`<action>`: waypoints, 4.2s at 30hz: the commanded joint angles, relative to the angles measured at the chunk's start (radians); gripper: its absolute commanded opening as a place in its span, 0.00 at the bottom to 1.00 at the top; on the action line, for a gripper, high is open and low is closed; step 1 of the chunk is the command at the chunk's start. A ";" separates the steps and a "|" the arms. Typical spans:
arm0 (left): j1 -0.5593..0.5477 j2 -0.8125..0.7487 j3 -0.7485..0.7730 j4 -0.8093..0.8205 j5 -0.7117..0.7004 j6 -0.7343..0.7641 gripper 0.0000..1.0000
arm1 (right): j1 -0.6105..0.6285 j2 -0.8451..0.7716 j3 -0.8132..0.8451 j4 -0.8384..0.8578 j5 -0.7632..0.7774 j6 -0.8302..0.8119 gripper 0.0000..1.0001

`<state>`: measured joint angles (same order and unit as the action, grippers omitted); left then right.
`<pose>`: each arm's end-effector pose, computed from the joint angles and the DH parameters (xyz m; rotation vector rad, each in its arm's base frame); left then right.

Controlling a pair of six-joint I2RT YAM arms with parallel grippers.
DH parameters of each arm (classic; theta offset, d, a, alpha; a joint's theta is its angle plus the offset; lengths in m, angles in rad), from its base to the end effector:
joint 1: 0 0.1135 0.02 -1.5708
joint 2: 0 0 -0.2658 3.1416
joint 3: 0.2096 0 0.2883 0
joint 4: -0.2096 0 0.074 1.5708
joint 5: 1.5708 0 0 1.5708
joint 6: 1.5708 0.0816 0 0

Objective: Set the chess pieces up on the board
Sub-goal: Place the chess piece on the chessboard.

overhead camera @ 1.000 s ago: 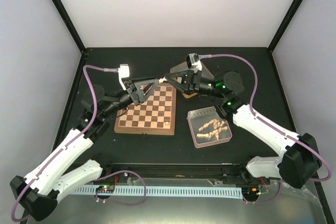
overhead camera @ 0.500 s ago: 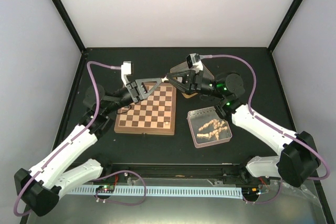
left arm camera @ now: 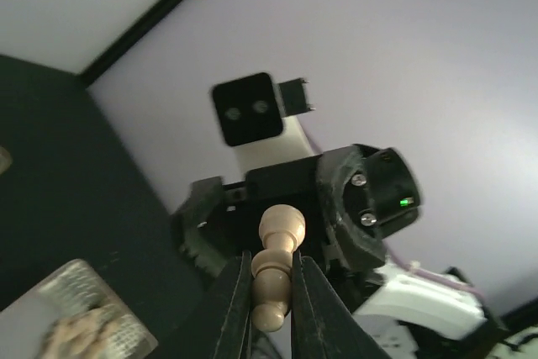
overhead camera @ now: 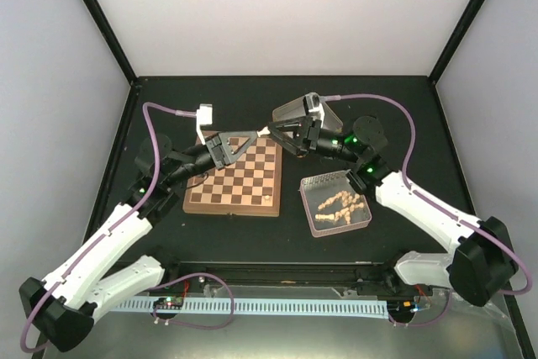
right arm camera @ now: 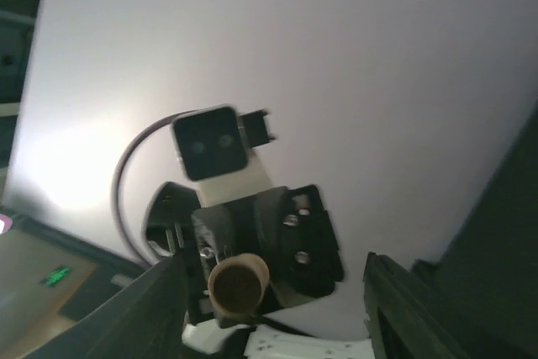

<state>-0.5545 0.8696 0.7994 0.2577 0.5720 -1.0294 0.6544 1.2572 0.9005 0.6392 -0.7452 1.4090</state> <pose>0.2098 -0.1819 0.3832 0.1709 1.6407 -1.6571 0.2455 0.2581 0.3614 -0.1810 1.7583 2.1063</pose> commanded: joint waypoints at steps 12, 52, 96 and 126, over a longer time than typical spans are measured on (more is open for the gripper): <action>0.088 0.129 0.235 -1.298 -0.535 0.595 0.02 | -0.056 -0.124 -0.014 -0.788 0.387 -0.588 0.64; 0.266 0.623 0.132 -1.158 -0.642 0.644 0.27 | -0.057 -0.066 -0.033 -0.876 0.463 -0.671 0.65; 0.317 0.613 0.122 -1.091 -0.619 0.649 0.06 | -0.056 -0.081 -0.041 -0.882 0.482 -0.671 0.65; 0.194 0.617 0.120 -1.207 -0.592 0.627 0.09 | -0.056 -0.068 -0.061 -0.871 0.463 -0.660 0.65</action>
<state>-0.3496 1.4769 0.9169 -0.9165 0.0017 -0.3836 0.6022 1.1912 0.8547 -0.2481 -0.2760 0.7536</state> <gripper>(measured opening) 0.120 0.647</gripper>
